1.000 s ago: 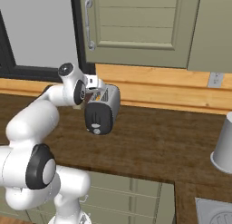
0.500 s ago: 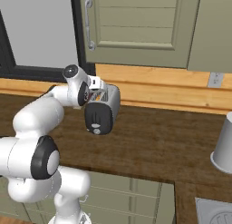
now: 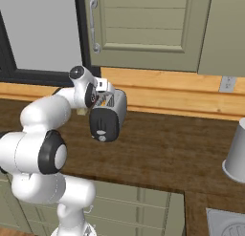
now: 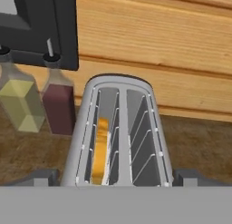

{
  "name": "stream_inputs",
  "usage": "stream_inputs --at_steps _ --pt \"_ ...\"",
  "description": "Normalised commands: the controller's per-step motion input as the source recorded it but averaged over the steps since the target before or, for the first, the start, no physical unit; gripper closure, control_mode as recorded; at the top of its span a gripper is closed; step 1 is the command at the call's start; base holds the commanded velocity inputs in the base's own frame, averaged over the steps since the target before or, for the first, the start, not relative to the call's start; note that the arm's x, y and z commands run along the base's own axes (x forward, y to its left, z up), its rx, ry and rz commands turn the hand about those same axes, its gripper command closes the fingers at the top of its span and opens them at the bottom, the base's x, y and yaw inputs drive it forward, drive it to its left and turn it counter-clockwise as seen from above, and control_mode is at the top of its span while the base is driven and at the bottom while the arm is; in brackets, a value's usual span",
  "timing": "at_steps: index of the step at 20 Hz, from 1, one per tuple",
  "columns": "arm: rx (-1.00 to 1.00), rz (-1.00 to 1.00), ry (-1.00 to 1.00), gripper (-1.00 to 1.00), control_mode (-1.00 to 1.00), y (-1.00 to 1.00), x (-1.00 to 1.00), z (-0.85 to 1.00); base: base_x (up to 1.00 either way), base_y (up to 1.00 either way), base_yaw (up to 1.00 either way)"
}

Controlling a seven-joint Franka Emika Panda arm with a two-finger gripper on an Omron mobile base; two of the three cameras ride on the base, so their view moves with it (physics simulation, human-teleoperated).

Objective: Start the toaster. Once the lever pops up, take the bread to the plate on the dining counter.

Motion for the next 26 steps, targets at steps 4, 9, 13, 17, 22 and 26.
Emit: stream_inputs --at_steps 4,9,13,17,22,26 --pt "0.0 -0.05 0.01 -1.0 -1.0 0.01 0.01 -0.01 0.0 0.0 0.0" --pt "0.0 -0.05 0.0 -1.0 -1.0 0.02 -0.05 -0.04 0.0 0.0 0.0" --pt "0.0 -0.07 0.03 -1.0 -1.0 0.13 -0.03 -0.06 0.0 0.0 0.0" --pt "0.01 -0.06 0.06 -1.0 -1.0 0.18 0.0 -0.13 0.0 0.0 0.0" --pt "0.01 -0.02 0.01 -1.0 -1.0 0.01 0.0 -0.1 0.0 0.0 0.0" --pt "0.0 0.0 0.0 -1.0 -1.0 0.0 0.0 -0.03 0.0 0.0 0.0"
